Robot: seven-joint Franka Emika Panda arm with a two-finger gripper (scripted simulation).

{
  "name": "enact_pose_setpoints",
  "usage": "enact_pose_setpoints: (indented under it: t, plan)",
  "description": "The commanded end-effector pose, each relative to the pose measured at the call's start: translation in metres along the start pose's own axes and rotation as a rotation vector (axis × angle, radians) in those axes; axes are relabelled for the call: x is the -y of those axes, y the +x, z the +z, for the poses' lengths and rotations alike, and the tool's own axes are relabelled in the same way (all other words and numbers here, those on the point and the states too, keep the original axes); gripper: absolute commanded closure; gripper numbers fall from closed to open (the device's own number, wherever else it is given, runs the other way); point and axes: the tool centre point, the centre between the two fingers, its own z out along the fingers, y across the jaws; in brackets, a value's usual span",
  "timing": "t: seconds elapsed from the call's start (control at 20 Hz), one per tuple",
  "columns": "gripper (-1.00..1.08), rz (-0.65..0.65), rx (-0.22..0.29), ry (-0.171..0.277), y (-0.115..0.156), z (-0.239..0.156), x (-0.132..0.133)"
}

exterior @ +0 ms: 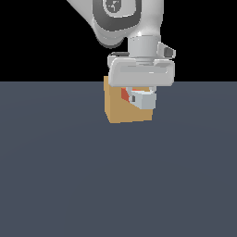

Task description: Insert the peg into the horizontal hole in a box.

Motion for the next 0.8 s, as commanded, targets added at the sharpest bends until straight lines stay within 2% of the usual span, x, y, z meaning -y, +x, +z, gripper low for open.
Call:
enact_pose_setpoints:
  t: [0.0, 0.75]
  plan:
    - [1.08, 0.003, 0.001, -0.004, -0.0002, -0.0025, -0.0014]
    - [1.08, 0.007, 0.0, -0.003, 0.0047, -0.0028, -0.004]
